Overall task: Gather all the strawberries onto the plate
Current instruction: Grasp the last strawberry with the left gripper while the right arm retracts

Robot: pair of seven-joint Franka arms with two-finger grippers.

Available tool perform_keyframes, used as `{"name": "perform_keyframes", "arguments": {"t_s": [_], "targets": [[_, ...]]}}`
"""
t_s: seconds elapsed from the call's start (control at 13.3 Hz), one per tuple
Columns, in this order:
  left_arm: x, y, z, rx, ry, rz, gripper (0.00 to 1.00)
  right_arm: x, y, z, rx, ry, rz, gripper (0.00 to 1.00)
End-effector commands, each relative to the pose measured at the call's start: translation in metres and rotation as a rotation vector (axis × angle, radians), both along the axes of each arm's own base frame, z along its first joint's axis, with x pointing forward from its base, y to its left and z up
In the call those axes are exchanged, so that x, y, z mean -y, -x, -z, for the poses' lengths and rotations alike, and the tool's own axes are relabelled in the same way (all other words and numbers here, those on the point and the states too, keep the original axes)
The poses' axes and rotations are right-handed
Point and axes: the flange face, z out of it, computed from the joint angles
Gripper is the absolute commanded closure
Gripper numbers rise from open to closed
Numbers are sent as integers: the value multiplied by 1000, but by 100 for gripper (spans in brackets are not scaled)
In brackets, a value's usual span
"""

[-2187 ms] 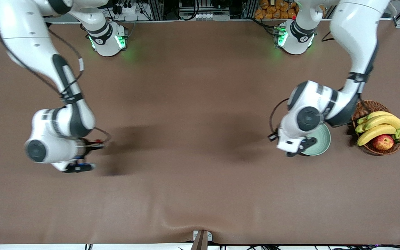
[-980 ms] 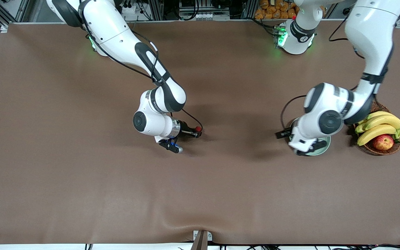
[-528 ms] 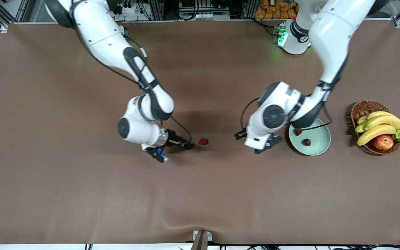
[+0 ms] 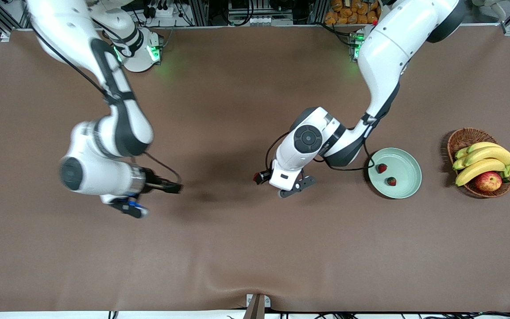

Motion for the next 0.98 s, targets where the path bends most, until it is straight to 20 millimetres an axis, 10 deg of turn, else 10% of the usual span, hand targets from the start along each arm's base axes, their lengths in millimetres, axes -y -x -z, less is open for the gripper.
{"name": "perform_keyframes", "arguments": {"t_s": [0.0,0.45,0.9], "targets": [[28,1,25,14,34,-110,0,58,15,-64,7,20,-54,0],[37,15,51,15,-21,-117,5,171,49,-168,-14,80,-233,0],[43,23,70,11,-15,-113,19,214,70,-248,77,229,-413,0]]}}
